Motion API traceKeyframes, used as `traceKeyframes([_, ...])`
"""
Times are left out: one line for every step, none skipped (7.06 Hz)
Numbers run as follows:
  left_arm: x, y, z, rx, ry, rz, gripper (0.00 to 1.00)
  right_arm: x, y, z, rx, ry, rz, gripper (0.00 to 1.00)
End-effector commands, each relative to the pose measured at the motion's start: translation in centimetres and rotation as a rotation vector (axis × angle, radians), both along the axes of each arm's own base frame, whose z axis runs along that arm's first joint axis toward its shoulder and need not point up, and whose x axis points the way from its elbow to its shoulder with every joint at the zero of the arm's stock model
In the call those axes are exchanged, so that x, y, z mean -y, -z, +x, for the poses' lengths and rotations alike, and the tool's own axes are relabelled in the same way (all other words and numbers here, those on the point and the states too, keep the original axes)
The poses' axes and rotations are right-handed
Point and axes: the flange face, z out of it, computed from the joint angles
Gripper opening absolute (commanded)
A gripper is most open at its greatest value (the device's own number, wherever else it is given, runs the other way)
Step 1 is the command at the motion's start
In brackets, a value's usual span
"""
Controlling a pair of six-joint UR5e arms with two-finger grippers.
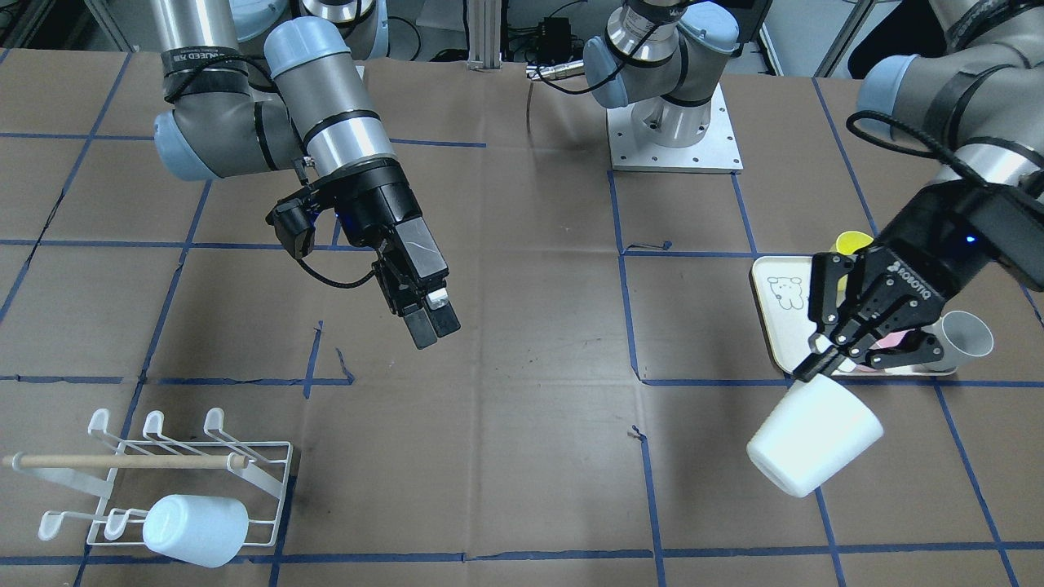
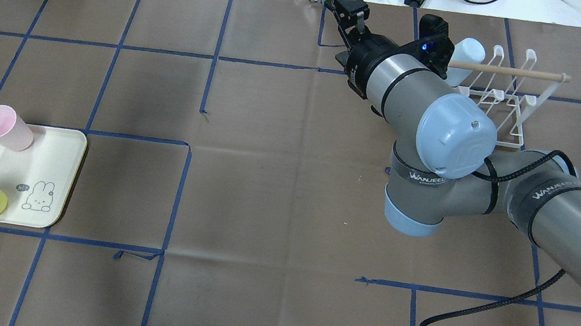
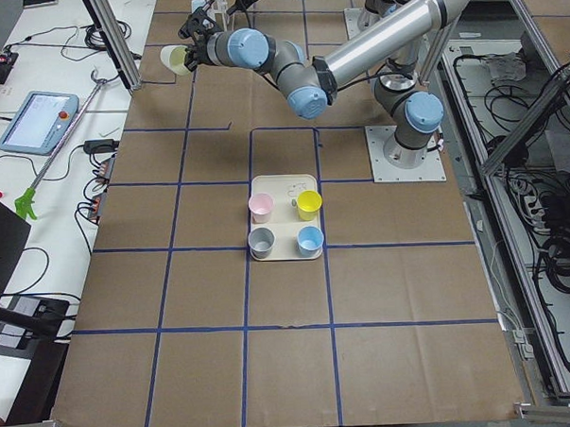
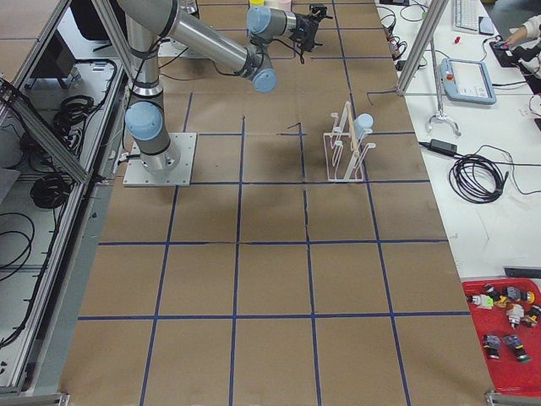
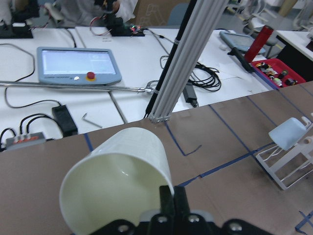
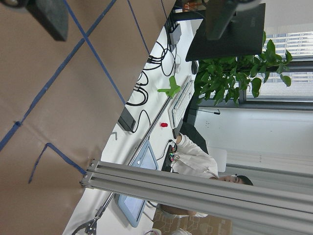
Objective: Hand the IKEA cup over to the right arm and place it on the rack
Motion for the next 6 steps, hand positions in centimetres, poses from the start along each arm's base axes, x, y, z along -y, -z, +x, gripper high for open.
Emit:
traceKeyframes([0.8,4.6,-6.2,-0.025,0.135,-0.132,0.01,-0.9,1.8,-0.5,-0.016,0.029,0.037,1.0])
traceKeyframes([0.4,4.9,-8.9,-0.025,0.171,-0.145,0.01,-1.0,2.0,-0.5,-0.021,0.027,0.047,1.0])
traceKeyframes([-0.9,6.2,-11.2,-0.019,0.199,-0.151,0.01,-1.5,2.9,-0.7,-0.021,0.029,0.065,1.0])
traceKeyframes([-3.1,8.6,-12.4,-0.025,0.202,-0.161,0.01,-2.2,3.6,-0.5,-0.011,0.015,0.085,1.0])
traceKeyframes([-5.2,9.6,-12.9,-0.05,0.172,-0.183,0.02,-2.6,2.5,-0.2,-0.005,0.012,0.073,1.0])
traceKeyframes([-6.6,10.6,-13.9,-0.083,0.153,-0.186,0.02,-2.7,1.9,-0.2,0.101,0.067,0.118,1.0])
